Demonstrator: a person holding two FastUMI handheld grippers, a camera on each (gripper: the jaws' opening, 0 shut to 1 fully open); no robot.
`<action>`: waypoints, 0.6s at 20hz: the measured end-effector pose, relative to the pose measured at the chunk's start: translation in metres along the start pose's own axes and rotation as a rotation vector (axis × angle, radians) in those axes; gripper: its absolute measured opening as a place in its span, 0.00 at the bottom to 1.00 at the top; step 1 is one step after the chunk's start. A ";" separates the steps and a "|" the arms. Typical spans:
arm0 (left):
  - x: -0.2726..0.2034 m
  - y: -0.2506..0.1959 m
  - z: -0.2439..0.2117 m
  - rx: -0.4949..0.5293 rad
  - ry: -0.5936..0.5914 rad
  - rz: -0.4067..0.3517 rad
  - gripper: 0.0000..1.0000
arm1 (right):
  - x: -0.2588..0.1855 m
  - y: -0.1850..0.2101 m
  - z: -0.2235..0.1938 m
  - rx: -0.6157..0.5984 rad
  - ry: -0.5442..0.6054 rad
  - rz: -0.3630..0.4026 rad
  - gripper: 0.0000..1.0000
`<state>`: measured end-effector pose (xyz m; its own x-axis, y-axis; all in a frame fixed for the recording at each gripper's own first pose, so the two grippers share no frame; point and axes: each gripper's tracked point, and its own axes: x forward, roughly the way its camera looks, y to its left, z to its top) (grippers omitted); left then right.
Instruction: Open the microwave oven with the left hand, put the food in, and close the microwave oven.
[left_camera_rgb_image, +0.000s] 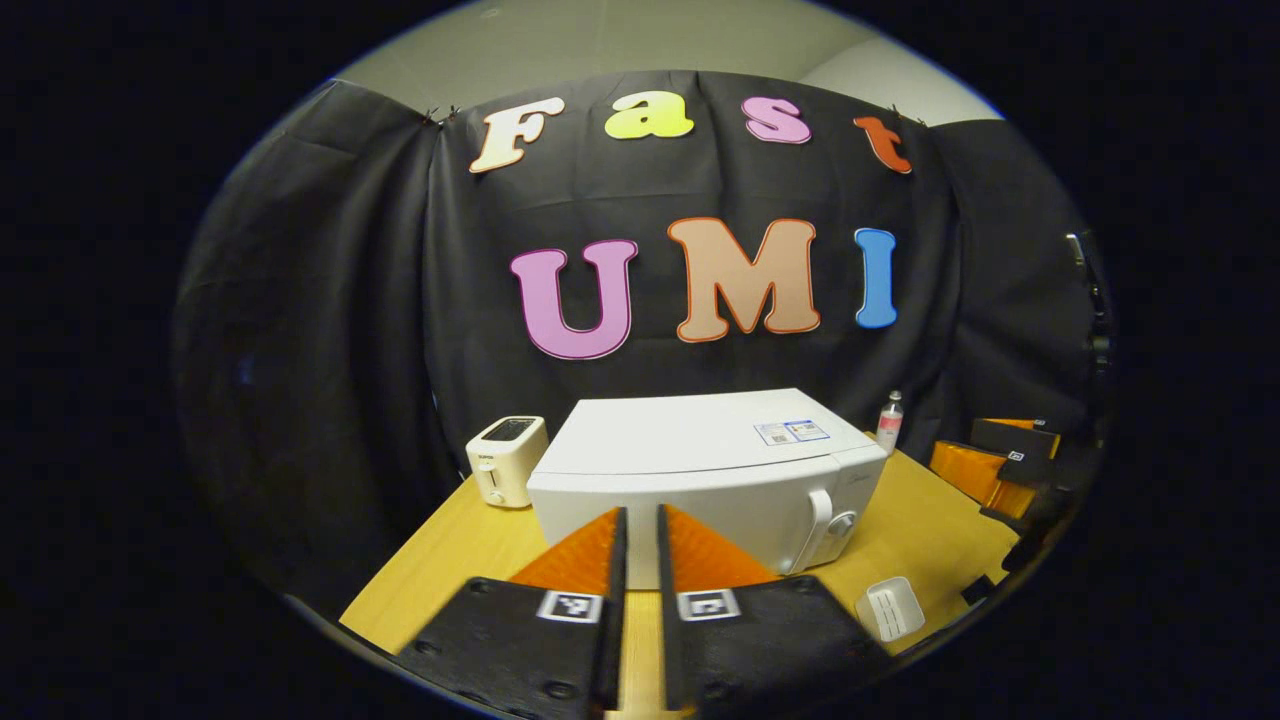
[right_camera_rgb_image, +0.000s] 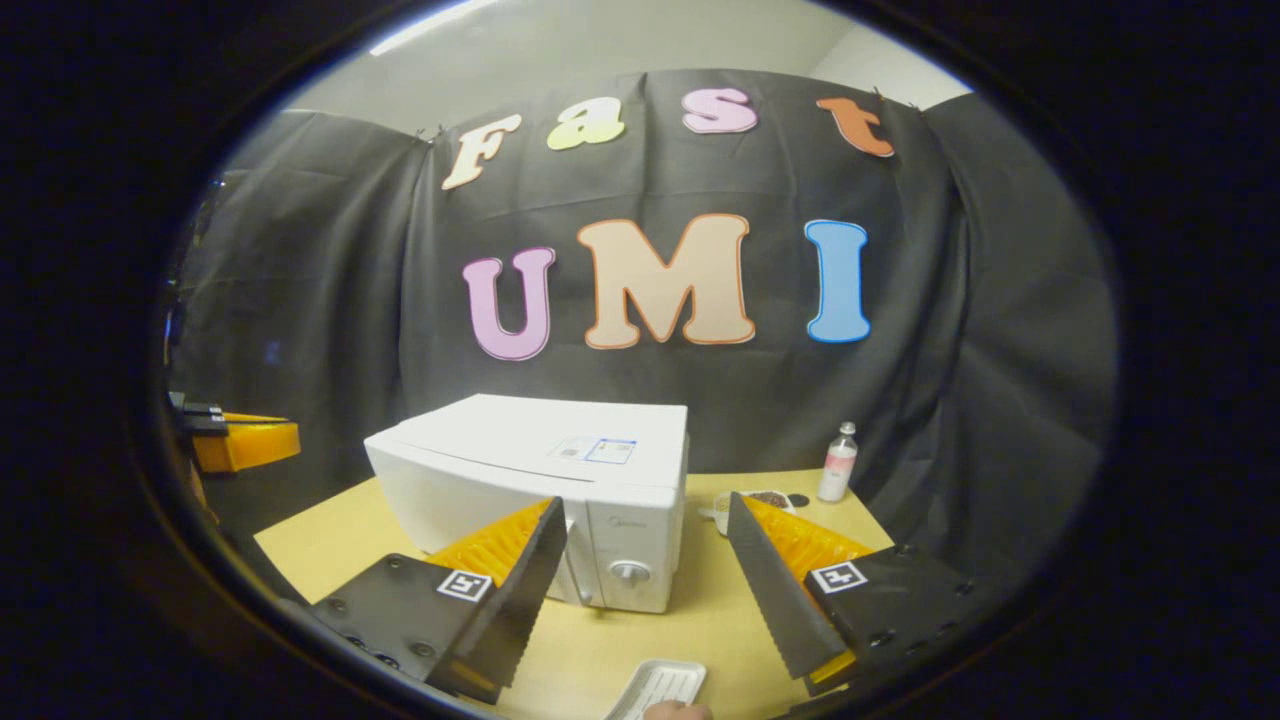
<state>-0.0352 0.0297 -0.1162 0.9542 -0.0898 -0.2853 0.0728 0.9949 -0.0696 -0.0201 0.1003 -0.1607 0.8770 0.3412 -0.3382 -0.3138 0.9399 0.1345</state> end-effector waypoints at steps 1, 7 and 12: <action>-0.001 0.005 0.000 -0.011 -0.010 -0.001 0.64 | 0.000 0.003 0.002 -0.003 -0.002 -0.004 0.91; -0.001 0.015 -0.001 0.008 -0.007 -0.014 0.98 | -0.001 0.016 0.004 -0.002 -0.005 -0.041 0.99; 0.002 0.015 0.001 0.018 -0.015 -0.036 0.97 | -0.002 0.021 0.007 -0.008 -0.008 -0.057 0.99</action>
<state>-0.0318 0.0445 -0.1168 0.9551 -0.1247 -0.2687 0.1120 0.9918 -0.0623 -0.0259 0.1193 -0.1509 0.8963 0.2872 -0.3379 -0.2662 0.9578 0.1081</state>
